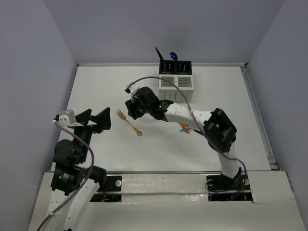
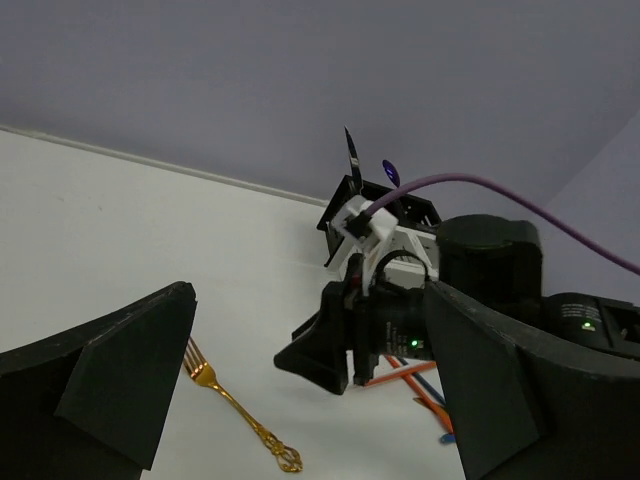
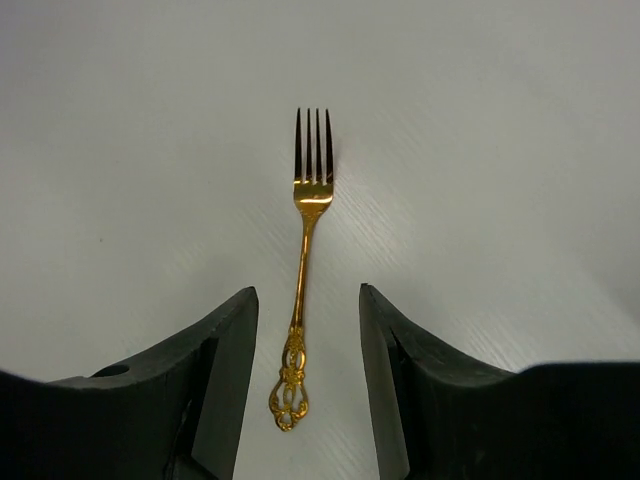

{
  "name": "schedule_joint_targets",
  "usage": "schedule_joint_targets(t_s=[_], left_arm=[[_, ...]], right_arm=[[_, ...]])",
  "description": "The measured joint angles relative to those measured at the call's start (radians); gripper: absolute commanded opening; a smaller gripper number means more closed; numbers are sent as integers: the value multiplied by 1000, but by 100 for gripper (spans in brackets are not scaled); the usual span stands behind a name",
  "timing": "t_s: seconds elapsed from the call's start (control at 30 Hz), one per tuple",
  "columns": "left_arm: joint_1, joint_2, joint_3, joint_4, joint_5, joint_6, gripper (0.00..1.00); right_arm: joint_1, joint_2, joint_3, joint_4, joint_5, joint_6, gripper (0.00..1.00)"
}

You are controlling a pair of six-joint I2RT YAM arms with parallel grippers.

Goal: Sort the eating utensils into containers

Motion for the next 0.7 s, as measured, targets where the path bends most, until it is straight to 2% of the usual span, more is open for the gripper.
schedule_joint_targets(t_s=[0.33,0.7], left_arm=[[-8,-13,0,0,0,0,99],[-16,-29,-1,0,0,0,99]], right_arm=[[60,269,285,-256,56,-14,54],[83,436,484,-394,77,-17,50]])
